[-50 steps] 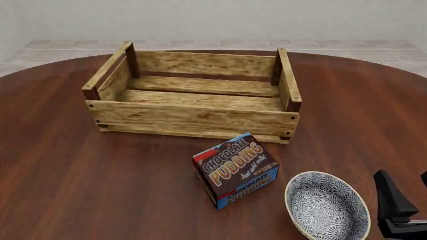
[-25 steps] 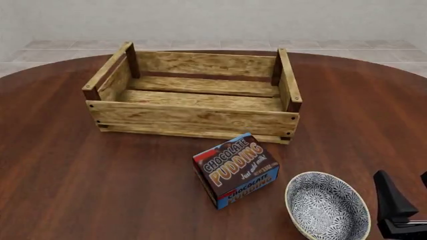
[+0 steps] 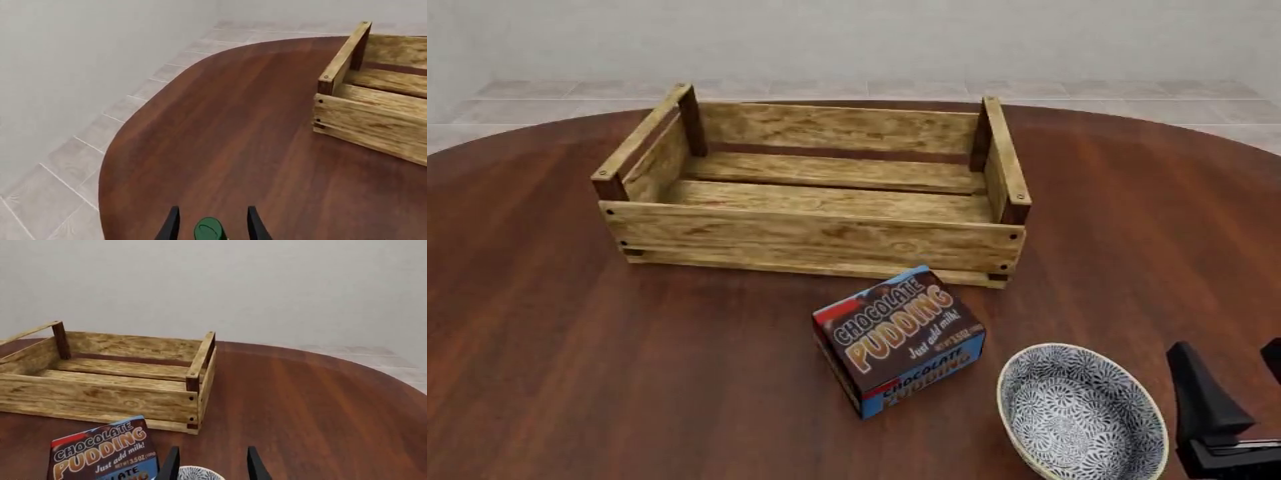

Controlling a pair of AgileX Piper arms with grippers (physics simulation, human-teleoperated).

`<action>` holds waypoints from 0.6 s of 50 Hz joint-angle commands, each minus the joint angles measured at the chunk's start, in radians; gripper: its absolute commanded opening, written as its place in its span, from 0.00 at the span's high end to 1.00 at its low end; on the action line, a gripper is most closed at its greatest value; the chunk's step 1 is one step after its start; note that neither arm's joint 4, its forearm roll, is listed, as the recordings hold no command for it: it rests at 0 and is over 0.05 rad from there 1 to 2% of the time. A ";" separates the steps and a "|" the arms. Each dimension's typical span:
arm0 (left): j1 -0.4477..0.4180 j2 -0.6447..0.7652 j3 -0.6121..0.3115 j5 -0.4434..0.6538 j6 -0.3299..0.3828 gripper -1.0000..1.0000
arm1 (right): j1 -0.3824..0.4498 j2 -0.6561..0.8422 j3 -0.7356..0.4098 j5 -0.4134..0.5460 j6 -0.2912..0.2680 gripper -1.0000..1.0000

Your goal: Pick up the salad dressing and put it in the tray.

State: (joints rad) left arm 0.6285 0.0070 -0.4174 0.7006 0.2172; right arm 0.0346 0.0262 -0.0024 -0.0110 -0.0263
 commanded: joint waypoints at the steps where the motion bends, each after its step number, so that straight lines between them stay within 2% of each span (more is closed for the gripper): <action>1: 0.027 -0.004 0.022 0.017 -0.010 0.00 | 0.007 0.018 0.000 -0.011 -0.011 0.00; 18: 0.057 -0.001 0.086 -0.007 -0.030 0.00 | 0.015 0.035 0.001 -0.020 -0.020 0.00; 30: 0.078 0.042 0.175 -0.108 -0.050 0.00 | 0.014 0.034 0.001 -0.017 -0.020 0.00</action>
State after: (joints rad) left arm 0.6918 0.0264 -0.3020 0.6491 0.1793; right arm 0.0485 0.0591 -0.0014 -0.0298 -0.0456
